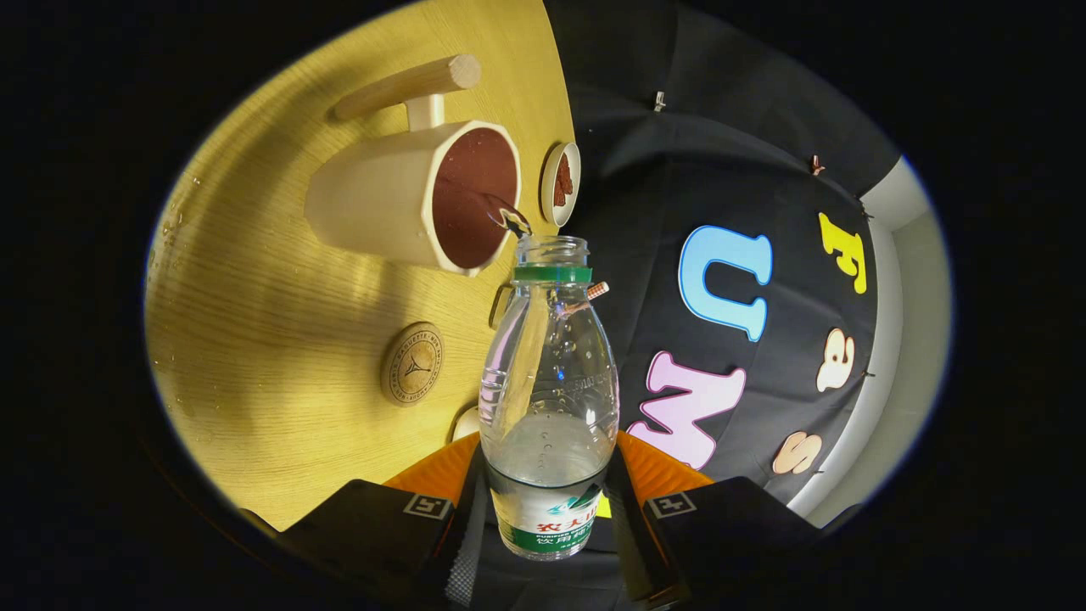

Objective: Take the bottle from table, then pour the juice into the cup, finally place the bottle on the coaster

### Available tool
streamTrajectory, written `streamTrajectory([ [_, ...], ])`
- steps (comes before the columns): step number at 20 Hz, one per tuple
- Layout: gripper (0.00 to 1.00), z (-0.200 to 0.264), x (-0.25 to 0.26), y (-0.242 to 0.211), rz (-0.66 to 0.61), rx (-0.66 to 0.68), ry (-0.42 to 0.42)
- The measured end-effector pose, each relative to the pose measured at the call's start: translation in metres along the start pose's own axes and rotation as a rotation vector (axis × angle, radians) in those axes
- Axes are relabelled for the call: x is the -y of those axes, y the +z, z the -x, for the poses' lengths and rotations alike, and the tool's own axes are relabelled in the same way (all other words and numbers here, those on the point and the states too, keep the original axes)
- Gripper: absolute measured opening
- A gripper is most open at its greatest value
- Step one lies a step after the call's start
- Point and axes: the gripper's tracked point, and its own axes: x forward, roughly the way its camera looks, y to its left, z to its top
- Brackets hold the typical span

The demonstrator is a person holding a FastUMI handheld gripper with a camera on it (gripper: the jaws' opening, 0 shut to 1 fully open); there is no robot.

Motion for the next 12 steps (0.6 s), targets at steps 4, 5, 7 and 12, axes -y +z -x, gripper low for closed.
streamTrajectory([
  [4,0.68,-0.0010,0.0020,0.0012,0.014,0.001,-0.003],
  [5,0.68,-0.0033,0.0025,0.0016,0.017,0.001,-0.006],
  [7,0.68,-0.0046,0.0041,0.0002,0.026,0.000,-0.009],
  [12,0.68,-0.0043,0.0079,-0.0006,0.062,0.005,-0.021],
])
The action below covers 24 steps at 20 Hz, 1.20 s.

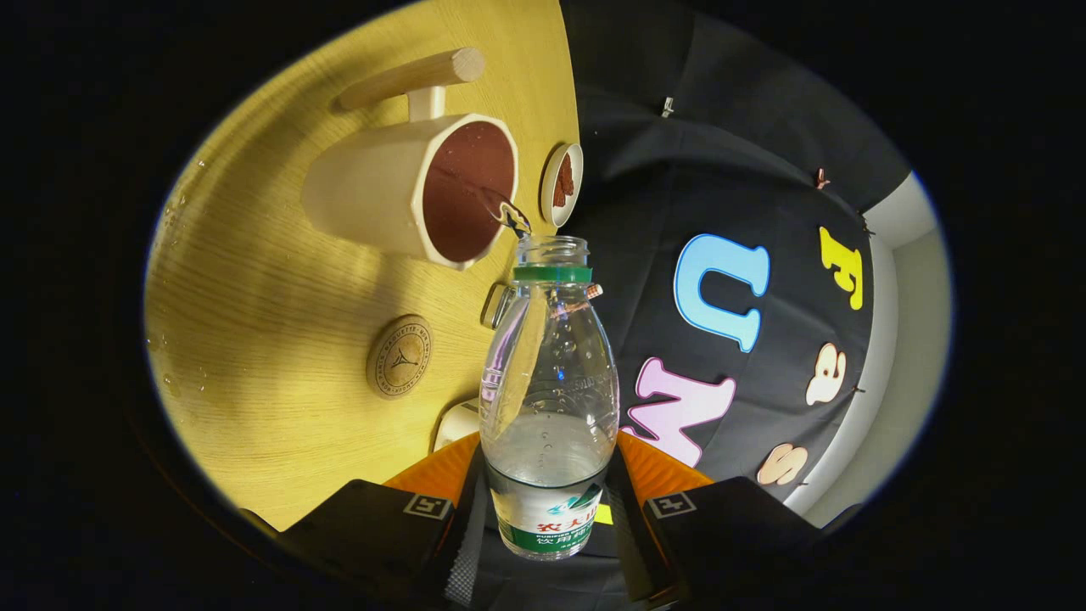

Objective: Take the bottle from table, then pour the juice into the cup, finally place the bottle on the coaster

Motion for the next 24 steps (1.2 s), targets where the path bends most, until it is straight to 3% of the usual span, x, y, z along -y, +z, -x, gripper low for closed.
streamTrajectory([
  [24,0.68,0.000,0.019,0.003,0.159,0.037,-0.036],
])
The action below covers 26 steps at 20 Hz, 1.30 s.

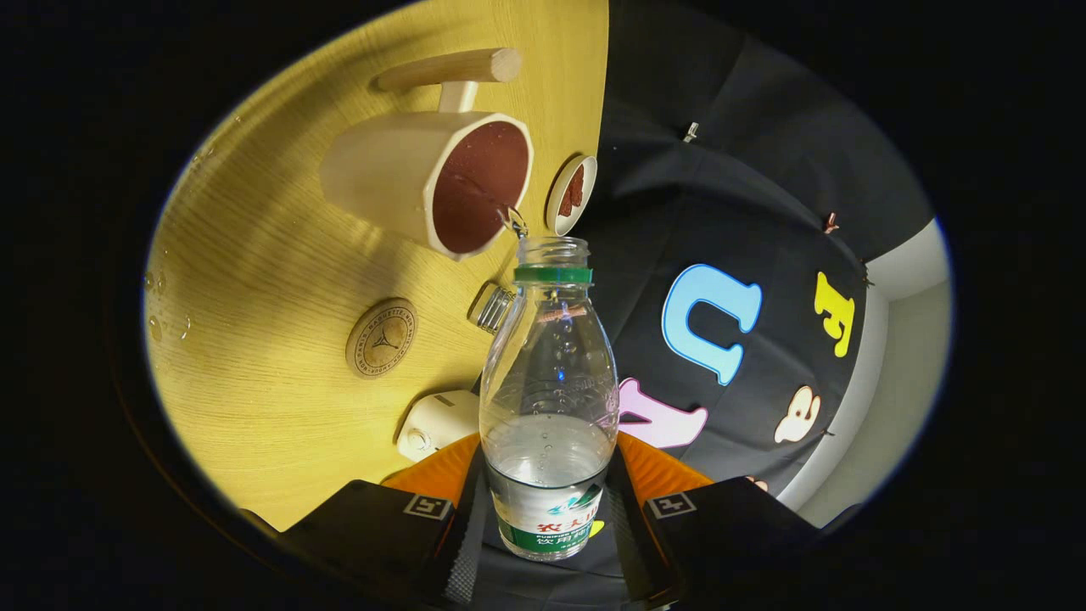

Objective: Take the bottle from table, then pour the juice into the cup, finally place the bottle on the coaster

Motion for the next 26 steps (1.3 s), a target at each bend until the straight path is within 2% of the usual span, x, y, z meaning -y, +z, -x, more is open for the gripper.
streamTrajectory([
  [26,0.68,-0.010,0.026,0.007,0.127,0.032,-0.041],
])
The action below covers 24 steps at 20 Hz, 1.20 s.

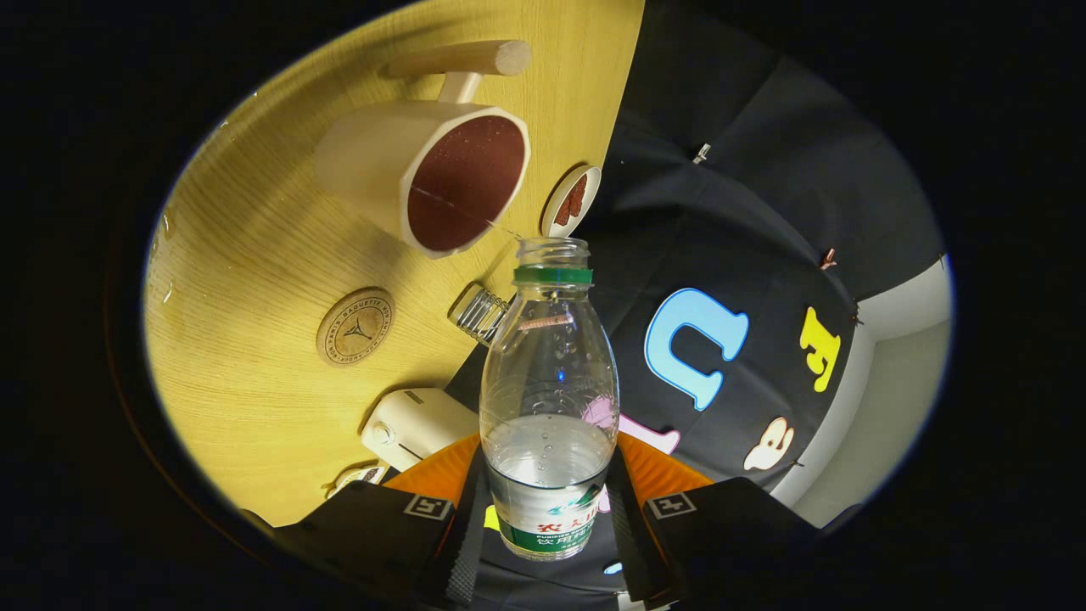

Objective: Take the bottle from table, then pour the juice into the cup, finally place the bottle on the coaster

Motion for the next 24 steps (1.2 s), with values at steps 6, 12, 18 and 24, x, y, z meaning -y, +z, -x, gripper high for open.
streamTrajectory([
  [6,0.68,-0.001,0.006,-0.002,0.040,0.004,-0.009],
  [12,0.68,-0.001,-0.005,0.002,-0.067,0.017,0.034],
  [18,0.69,0.017,-0.031,0.023,-0.646,0.010,0.122],
  [24,0.69,0.025,-0.028,0.024,-1.294,0.030,0.133],
])
